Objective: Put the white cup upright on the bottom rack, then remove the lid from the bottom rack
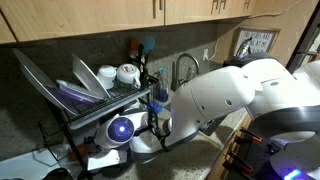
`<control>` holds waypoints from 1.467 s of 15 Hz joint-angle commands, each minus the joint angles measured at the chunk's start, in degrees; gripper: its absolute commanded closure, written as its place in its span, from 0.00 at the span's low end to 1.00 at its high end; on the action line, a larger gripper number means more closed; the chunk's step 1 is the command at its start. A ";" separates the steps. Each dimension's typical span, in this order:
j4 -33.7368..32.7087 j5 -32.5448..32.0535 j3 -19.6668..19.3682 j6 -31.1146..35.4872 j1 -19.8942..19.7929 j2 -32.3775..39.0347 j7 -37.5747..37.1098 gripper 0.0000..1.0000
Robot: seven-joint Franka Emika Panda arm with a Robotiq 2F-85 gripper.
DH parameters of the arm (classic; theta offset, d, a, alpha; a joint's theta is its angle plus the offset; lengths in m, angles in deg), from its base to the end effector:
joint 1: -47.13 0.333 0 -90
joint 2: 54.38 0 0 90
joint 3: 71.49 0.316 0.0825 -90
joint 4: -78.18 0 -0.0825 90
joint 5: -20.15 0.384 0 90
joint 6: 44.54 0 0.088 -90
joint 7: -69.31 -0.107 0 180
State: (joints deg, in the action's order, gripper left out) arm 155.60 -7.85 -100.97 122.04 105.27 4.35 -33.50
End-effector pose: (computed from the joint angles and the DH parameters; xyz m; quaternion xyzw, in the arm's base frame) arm 0.5957 0.4937 0.2029 -0.8922 0.2184 -0.3751 0.1244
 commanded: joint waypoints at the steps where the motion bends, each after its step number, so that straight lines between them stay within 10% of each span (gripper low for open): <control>1: 6.71 -1.90 -2.77 1.50 3.40 -4.88 -0.76 0.97; 22: 22.44 -7.76 -6.47 0.73 8.31 -14.72 2.41 0.97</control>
State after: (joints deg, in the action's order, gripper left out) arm 172.55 -13.86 -106.49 122.05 111.50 -5.73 -31.97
